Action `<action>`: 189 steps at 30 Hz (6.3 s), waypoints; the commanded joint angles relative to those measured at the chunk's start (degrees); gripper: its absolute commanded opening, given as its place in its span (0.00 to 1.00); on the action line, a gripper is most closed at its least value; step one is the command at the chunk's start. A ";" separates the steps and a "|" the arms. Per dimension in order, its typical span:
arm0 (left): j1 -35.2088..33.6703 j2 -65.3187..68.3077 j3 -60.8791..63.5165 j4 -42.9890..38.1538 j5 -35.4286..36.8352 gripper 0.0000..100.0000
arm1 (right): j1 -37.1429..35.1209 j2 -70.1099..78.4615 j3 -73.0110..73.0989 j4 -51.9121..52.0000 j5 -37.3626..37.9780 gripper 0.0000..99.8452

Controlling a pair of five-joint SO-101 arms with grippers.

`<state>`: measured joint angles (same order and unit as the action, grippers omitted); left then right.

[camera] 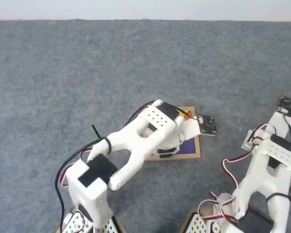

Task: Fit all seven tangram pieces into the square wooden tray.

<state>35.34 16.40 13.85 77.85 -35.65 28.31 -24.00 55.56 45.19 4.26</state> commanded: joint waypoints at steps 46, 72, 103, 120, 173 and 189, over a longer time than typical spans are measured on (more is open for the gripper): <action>-6.68 1.23 -11.56 -10.73 7.65 0.10 | -2.15 -2.59 0.35 -0.84 0.62 0.04; -3.60 5.80 -11.56 -5.54 7.91 0.09 | -2.15 -2.59 0.35 -0.84 0.62 0.04; 1.49 6.15 -12.53 -2.20 7.56 0.09 | -2.15 -2.59 0.35 -0.84 0.62 0.04; 1.23 5.80 -15.78 1.93 4.31 0.09 | -2.15 -2.59 0.35 -0.84 0.62 0.04; -1.49 -11.16 7.69 -7.12 4.40 0.09 | -2.24 -2.59 0.26 -0.84 0.62 0.04; -5.36 -9.76 -2.15 -8.18 15.56 0.10 | -2.24 -2.95 0.26 -0.40 0.70 0.04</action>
<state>33.49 8.04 18.15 71.25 -28.53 26.81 -24.00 56.35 45.19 4.26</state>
